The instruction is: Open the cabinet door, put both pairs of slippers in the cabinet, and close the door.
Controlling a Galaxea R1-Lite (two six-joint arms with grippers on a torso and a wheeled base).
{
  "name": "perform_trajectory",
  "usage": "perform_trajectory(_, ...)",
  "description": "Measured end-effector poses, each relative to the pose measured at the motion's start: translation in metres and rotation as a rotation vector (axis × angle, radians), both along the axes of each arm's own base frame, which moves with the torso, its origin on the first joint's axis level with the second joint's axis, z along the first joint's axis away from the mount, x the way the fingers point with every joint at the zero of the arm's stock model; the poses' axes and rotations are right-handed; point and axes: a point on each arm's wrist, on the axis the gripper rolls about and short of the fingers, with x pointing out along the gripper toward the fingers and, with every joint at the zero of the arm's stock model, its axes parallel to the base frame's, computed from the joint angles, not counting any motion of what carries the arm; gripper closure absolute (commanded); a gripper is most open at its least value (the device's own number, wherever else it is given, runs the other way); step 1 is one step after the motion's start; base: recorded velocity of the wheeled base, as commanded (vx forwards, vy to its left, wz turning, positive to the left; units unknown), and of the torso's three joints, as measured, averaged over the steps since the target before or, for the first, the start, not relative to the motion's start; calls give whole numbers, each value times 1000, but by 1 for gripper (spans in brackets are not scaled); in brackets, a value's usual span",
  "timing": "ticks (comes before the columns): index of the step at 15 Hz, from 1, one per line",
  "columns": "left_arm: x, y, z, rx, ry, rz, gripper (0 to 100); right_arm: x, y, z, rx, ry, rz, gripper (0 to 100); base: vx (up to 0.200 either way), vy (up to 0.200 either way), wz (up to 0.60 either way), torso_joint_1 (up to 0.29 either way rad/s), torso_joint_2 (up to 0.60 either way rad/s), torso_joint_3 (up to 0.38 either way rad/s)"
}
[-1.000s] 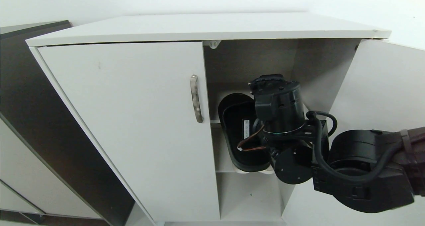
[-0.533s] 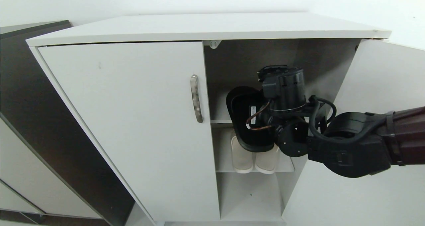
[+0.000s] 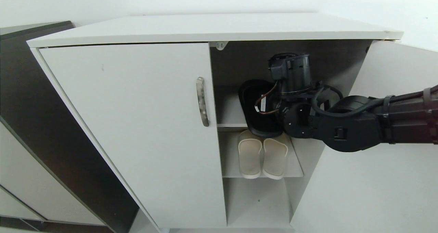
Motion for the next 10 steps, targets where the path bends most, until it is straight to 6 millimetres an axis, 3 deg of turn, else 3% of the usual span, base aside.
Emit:
perform_trajectory(7,0,0,0,0,0,0,100,15,6,-4,-9,9,-15,100,0,0,0,0,0,0)
perform_trajectory(8,0,0,0,0,0,0,100,17,7,-5,-10,11,-16,0,0,0,0,0,0,0)
perform_trajectory(10,0,0,0,0,0,0,100,18,7,-7,-12,14,-18,0,0,0,0,0,0,0)
